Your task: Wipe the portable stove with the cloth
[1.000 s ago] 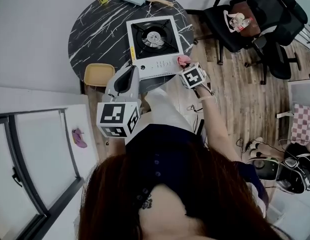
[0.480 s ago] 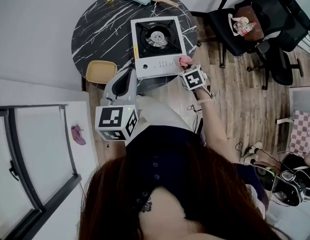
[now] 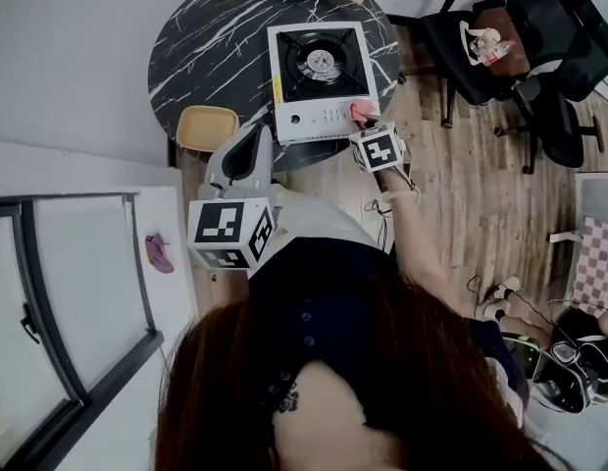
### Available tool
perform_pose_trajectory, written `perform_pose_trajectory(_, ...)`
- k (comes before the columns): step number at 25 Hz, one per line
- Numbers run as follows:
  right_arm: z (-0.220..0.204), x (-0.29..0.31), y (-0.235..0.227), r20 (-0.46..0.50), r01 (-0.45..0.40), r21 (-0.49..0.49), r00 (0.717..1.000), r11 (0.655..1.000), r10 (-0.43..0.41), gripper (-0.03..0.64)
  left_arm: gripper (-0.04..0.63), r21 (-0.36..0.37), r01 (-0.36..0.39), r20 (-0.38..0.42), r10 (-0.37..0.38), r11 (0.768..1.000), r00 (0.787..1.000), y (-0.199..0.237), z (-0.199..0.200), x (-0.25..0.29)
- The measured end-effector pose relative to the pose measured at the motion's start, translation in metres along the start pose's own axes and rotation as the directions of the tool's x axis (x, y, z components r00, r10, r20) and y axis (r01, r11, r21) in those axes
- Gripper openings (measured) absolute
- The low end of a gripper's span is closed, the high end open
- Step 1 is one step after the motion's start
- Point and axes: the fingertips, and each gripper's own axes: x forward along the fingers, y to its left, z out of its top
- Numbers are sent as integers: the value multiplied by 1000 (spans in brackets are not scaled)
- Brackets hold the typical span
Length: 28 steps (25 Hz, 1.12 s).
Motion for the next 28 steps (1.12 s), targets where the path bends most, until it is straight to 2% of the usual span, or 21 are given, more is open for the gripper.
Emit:
perform_pose_trajectory(12,13,8,23,1,-13,47,1000,999,13,37,11,9,18,2,-19,1000,1000,30,13,1)
perform_pose_trajectory(21,25,16,44,-2,-16,38,1000,999,17,37,11,14,57,-12,-57,998,998,49,13,5)
perform_pose_trajectory(28,35,22,60,-6,-28,43,1000,999,28,37,11,28,57,-27,-57,998,998,69,15,3)
